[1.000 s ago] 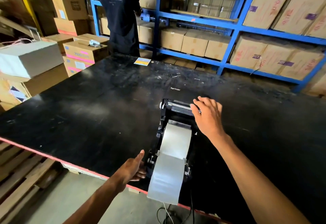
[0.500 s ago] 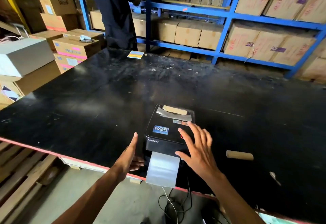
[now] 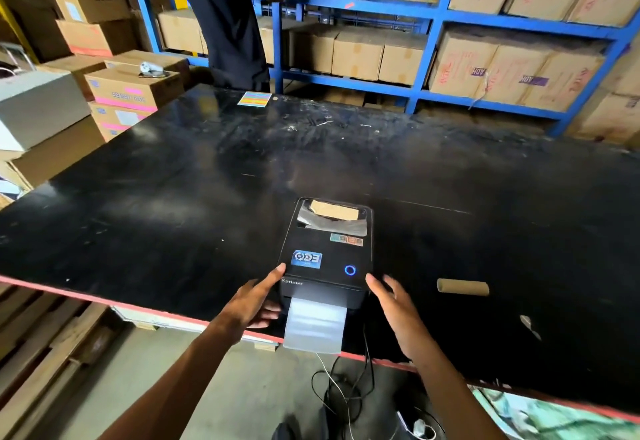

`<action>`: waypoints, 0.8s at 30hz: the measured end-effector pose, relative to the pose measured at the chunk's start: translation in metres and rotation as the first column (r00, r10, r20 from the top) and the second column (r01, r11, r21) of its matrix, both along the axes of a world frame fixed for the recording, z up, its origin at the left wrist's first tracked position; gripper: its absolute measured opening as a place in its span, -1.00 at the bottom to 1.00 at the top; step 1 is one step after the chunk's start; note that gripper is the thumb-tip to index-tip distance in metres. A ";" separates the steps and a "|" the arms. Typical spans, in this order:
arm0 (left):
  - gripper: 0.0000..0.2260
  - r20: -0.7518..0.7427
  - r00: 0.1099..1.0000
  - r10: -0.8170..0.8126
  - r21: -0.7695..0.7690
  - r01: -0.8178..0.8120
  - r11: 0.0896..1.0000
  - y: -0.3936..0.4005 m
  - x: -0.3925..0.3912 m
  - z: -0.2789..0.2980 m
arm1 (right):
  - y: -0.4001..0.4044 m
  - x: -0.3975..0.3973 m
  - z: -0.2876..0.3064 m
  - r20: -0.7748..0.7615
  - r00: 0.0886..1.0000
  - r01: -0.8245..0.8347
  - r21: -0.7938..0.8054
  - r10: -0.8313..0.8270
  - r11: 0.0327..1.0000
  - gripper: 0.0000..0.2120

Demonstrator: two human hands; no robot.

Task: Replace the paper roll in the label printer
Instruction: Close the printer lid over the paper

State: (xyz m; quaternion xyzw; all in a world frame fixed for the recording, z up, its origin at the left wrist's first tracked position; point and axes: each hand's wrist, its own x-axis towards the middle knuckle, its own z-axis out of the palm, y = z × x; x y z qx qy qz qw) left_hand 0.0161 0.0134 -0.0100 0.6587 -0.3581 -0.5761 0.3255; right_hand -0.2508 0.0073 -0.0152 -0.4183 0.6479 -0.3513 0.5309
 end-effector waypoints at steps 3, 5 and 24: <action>-0.34 -0.068 0.998 -0.017 0.039 0.020 0.999 0.002 -0.004 -0.002 | 0.004 0.008 -0.004 0.126 0.992 -0.021 0.028 0.018 0.999 -0.68; -0.28 -0.072 0.997 -0.005 0.031 0.007 1.000 0.002 -0.006 -0.003 | 0.004 0.013 -0.007 0.166 0.986 0.009 0.041 -0.016 0.999 -0.72; -0.26 -0.026 0.999 0.040 0.003 -0.040 0.999 0.002 -0.008 -0.013 | 0.001 0.019 -0.020 0.246 0.962 0.117 0.003 -0.114 0.993 -0.84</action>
